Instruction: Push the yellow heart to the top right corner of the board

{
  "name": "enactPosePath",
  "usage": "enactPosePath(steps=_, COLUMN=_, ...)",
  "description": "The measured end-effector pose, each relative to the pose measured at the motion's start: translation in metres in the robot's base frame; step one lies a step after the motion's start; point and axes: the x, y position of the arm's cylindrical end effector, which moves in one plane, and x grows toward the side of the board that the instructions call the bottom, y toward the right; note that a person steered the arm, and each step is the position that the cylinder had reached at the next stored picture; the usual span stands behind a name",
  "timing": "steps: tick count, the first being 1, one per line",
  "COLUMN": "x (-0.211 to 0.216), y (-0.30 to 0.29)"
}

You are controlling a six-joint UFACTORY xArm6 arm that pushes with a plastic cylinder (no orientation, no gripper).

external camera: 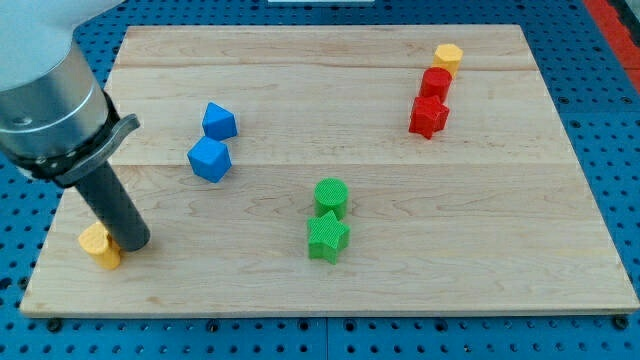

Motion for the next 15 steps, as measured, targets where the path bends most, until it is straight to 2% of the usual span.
enactPosePath(steps=1, x=0.019, y=0.046)
enactPosePath(steps=2, x=0.047, y=-0.043)
enactPosePath(steps=3, x=0.000, y=-0.037)
enactPosePath(steps=4, x=-0.047, y=-0.004)
enactPosePath(steps=5, x=-0.086, y=-0.004)
enactPosePath(steps=6, x=-0.055, y=0.001)
enactPosePath(steps=7, x=-0.081, y=-0.059)
enactPosePath(steps=8, x=-0.134, y=-0.047)
enactPosePath(steps=9, x=-0.144, y=-0.003)
enactPosePath(steps=11, x=-0.143, y=0.024)
enactPosePath(steps=13, x=-0.191, y=0.100)
enactPosePath(steps=15, x=-0.209, y=0.062)
